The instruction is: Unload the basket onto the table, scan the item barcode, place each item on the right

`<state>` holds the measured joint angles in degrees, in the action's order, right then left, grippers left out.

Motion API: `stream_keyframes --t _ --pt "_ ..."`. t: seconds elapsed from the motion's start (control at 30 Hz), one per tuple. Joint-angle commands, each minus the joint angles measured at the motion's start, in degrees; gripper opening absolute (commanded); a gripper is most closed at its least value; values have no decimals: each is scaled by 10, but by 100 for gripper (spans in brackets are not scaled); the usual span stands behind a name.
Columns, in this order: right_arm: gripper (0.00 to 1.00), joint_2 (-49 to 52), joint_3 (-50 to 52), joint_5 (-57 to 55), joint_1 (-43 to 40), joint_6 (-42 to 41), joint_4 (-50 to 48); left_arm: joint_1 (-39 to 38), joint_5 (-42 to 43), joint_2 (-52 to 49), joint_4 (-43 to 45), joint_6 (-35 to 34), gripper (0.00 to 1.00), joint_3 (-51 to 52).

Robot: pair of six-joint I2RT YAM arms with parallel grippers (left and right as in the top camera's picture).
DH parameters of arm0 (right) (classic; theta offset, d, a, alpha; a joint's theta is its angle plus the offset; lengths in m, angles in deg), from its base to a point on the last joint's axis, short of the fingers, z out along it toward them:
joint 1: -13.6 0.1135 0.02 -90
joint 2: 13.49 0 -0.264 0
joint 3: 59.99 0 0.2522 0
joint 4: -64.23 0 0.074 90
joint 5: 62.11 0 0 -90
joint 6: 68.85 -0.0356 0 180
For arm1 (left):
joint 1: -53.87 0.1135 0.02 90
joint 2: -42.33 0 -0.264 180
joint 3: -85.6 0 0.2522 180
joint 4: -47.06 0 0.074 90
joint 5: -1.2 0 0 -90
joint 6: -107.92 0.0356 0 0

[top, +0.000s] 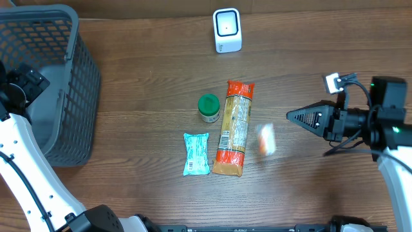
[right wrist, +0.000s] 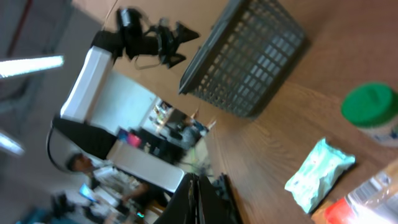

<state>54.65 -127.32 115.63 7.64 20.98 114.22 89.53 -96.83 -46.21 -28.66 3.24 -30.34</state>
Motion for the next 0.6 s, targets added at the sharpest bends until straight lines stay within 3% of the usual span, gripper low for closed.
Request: stream_keyframes --t 0.0,0.17,0.23,0.37,0.57 --pt "4 -11 -13 -45 2 -57 -10 -1 -5 -3 0 -7 100 -14" --pt "6 -7 -13 -225 2 -69 37 -1 -5 -3 0 -7 100 -14" --pt "22 -6 -13 -309 2 -69 66 0 -5 -3 0 -7 100 -14" --pt "38 -6 -13 -405 2 -42 111 -1 -5 -3 0 -7 100 -14" --pt "42 -6 -13 -511 42 -43 150 -1 -5 -3 0 -7 100 -14"
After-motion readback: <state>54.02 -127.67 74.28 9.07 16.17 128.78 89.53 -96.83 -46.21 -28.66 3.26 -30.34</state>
